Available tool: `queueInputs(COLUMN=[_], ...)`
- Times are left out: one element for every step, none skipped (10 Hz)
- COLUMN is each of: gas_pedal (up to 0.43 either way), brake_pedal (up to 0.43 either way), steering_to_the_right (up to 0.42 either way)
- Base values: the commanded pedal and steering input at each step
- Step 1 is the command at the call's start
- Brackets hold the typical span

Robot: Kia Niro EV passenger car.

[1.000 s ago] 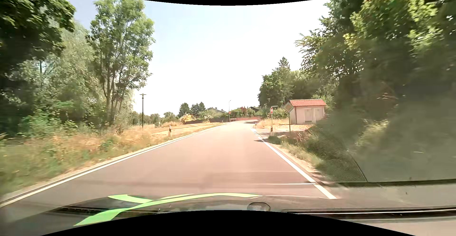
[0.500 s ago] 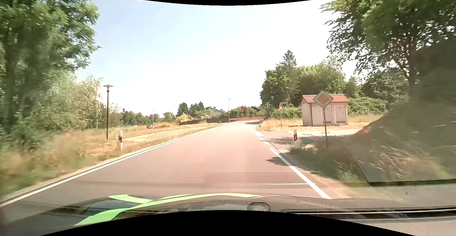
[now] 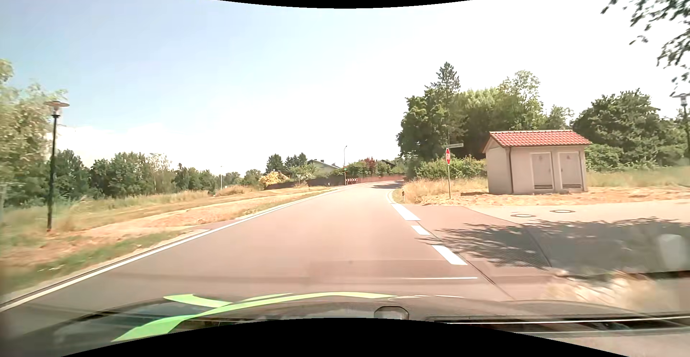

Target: Follow the waypoints while adhering to traffic rules and regulations

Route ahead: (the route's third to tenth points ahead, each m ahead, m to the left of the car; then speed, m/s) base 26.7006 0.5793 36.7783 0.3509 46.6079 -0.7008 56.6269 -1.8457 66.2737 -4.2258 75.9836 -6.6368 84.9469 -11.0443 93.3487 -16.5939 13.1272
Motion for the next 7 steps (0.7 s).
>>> queueInputs(gas_pedal=[0.087, 0.087, 0.087, 0.087, 0.087, 0.087, 0.087], brake_pedal=[0.0, 0.0, 0.0, 0.0, 0.0, 0.0, 0.0], steering_to_the_right=[-0.004, -0.003, -0.001, 0.0, -0.001, -0.001, 0.0])
